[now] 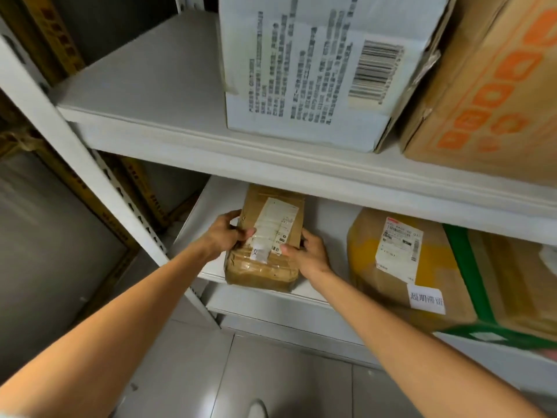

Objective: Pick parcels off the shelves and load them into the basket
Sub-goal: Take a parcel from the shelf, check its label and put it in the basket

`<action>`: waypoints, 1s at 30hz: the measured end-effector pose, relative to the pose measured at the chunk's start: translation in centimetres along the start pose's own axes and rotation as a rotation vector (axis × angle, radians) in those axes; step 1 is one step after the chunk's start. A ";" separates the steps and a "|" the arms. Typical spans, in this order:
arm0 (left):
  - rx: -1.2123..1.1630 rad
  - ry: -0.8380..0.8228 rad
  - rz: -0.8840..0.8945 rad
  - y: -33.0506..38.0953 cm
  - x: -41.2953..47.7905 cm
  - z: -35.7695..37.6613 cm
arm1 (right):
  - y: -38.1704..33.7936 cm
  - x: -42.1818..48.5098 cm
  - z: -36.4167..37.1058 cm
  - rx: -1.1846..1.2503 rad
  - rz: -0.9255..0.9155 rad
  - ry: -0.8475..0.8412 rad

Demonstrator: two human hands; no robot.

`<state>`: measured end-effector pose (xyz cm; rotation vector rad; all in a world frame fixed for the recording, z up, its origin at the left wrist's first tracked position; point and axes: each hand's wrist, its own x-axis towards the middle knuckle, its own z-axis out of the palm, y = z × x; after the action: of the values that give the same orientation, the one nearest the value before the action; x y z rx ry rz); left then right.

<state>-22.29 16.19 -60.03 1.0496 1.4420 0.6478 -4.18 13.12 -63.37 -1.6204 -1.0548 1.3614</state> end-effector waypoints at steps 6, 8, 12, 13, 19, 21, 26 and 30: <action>0.022 0.009 -0.010 -0.5 0.5 0.1 | 0.7 0.3 0.1 -0.004 -0.019 0.005; 0.023 0.003 -0.017 -0.5 0.6 0.1 | 0.7 0.4 0.1 -0.010 -0.023 -0.002; 0.037 0.006 -0.027 -0.5 0.5 0.2 | 0.6 0.2 0.0 0.023 -0.046 -0.006; 0.051 0.003 -0.029 -0.6 0.5 0.2 | 0.7 0.2 0.1 0.028 -0.046 -0.004; 0.118 0.103 -0.006 -1.3 0.6 0.8 | 0.5 -0.4 0.1 -0.066 -0.025 0.029; 0.196 0.190 0.035 -0.9 -0.1 1.4 | 0.1 -0.8 0.1 -0.126 -0.025 0.042; 0.527 0.317 0.157 0.6 -3.2 2.8 | -1.2 -2.2 0.0 -0.418 -0.030 0.055; 0.731 0.289 0.197 1.9 -5.5 2.7 | -3.1 -4.1 -1.9 -0.727 -0.093 0.017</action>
<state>-19.65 11.65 -56.27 1.7336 1.9074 0.4178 -3.07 10.41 -58.71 -2.0397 -1.7201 0.9392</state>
